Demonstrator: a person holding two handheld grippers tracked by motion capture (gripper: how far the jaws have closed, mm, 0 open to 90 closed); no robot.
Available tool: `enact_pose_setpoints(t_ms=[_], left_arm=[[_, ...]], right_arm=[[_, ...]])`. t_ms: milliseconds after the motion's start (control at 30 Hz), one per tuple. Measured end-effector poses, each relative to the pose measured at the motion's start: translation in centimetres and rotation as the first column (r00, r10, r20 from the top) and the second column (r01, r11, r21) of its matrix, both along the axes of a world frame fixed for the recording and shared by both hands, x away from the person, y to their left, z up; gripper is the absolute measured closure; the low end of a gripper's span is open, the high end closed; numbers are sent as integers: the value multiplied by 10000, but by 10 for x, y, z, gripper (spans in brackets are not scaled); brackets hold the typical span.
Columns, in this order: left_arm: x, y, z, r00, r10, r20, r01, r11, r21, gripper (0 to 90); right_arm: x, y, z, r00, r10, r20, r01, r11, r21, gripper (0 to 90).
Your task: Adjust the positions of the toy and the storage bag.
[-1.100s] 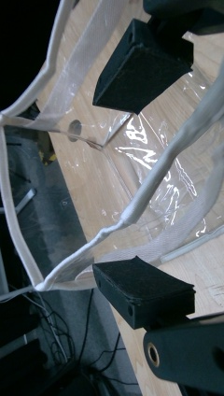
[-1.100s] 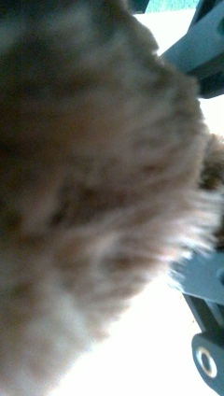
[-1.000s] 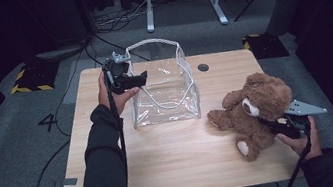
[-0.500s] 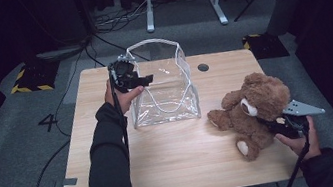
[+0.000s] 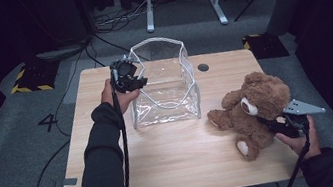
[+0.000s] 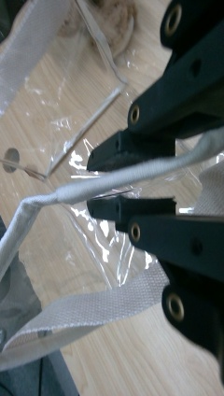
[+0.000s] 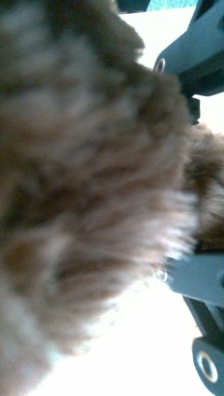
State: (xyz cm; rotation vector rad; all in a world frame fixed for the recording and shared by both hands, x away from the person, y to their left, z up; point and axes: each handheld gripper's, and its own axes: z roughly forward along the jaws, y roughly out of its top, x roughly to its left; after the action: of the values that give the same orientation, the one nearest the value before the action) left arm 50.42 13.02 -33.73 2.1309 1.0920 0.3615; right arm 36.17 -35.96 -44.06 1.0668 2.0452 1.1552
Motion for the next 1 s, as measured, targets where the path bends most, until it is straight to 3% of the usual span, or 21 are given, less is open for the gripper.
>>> enact_pose_setpoints(t_ms=[67, 267, 533, 633, 733, 867, 1000], left_arm=[[0, -1, 1, 10000, -34, -9, 34, 9999, 113, 851], [-11, 2, 5, 9988, -313, -367, 310, 9995, -66, 856], [-46, 18, 4, 9951, -900, -411, 876, 9945, -576, 856], [-62, 21, 4, 9919, -1190, -433, 1145, 9889, -944, 857], [-76, 14, 4, 9895, -1408, -326, 1379, 9873, -785, 857], [-93, -6, 6, 9796, -1999, -199, 1978, 9771, -783, 856], [-103, -30, 8, 9651, -2620, -28, 2617, 9644, -388, 856]], right_arm=[[0, 0, 0, 10000, -20, -6, 20, 10000, 3, 511], [1, -1, 0, 10000, -31, -10, 31, 10000, 27, 509], [1, -1, 1, 10000, -40, -41, 40, 10000, 11, 508], [1, -1, 1, 10000, -29, -48, 29, 10000, -14, 509], [2, -1, 1, 10000, -23, -92, 23, 10000, 17, 511], [3, -2, 2, 9999, -46, -96, 47, 10000, 61, 513], [4, -2, 2, 10000, -25, -43, 25, 10000, 60, 515]])
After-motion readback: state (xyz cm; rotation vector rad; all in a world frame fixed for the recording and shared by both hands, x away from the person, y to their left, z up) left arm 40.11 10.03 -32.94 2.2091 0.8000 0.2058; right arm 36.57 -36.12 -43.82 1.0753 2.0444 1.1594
